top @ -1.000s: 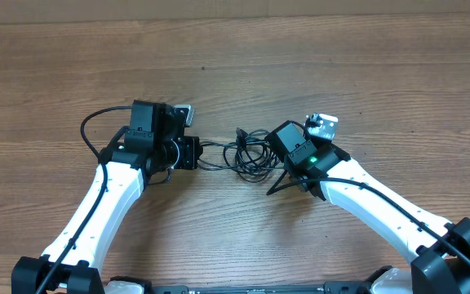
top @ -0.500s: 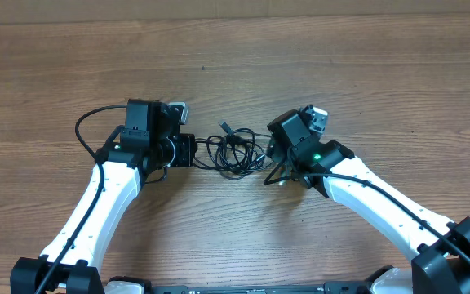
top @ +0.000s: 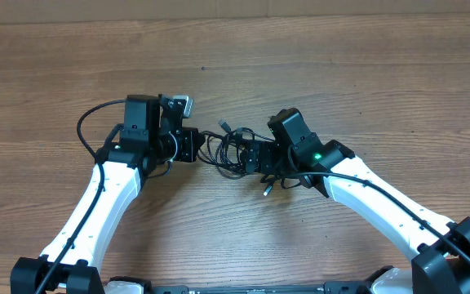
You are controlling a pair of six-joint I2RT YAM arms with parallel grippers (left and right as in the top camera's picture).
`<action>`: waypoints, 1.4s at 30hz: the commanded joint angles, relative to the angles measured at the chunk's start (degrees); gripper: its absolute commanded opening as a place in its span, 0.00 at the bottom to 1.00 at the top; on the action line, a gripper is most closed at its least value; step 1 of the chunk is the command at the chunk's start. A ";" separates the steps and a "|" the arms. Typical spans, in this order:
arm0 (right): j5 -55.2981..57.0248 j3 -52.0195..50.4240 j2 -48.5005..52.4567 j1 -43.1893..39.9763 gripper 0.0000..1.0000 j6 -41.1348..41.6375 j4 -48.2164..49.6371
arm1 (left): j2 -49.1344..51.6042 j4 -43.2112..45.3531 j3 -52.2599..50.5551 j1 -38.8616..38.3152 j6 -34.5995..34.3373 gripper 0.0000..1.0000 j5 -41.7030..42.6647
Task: Untangle cables
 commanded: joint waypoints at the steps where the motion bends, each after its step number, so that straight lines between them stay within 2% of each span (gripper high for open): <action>1: -2.01 -0.15 0.26 -0.09 1.00 -4.28 -0.09 | -1.03 2.23 0.55 0.57 1.25 0.04 5.99; 5: -2.01 -0.15 0.15 -0.09 1.00 -4.26 -0.15 | -1.09 6.56 0.59 0.68 0.31 0.04 9.68; 10: -1.95 -0.11 -2.10 -0.15 1.00 -4.26 -0.57 | -1.20 13.20 1.40 2.36 -4.79 0.04 12.66; 15: -1.03 -0.11 -6.23 -0.15 1.00 -4.22 -0.02 | -1.22 24.09 2.27 6.73 -11.23 0.04 22.60; 19: -0.44 -0.11 -9.60 -0.15 1.00 -4.07 0.50 | -1.22 38.99 2.27 10.99 -22.56 0.04 34.34; 24: -0.46 -0.11 -11.08 -0.15 1.00 -4.07 2.29 | -1.20 57.09 2.27 13.25 -37.18 0.04 42.91; 25: -0.48 -0.11 -11.13 -0.15 1.00 -4.07 3.56 | -1.20 65.40 2.27 13.51 -41.94 0.04 46.14; 29: -0.50 -0.11 -11.19 -0.15 1.00 -3.10 6.47 | -1.20 82.36 2.27 14.05 -46.88 0.04 52.72; 33: -0.57 -0.11 -11.30 -0.55 1.00 1.09 9.33 | -1.20 93.94 2.27 16.22 -54.51 0.04 54.10; 35: -1.03 -0.11 -11.50 -1.11 1.00 2.03 10.51 | -1.20 96.39 2.27 17.94 -56.85 0.04 54.03; 42: -3.08 -0.11 -12.28 -3.63 1.00 2.05 11.58 | -1.20 96.37 2.27 24.20 -64.02 0.04 52.81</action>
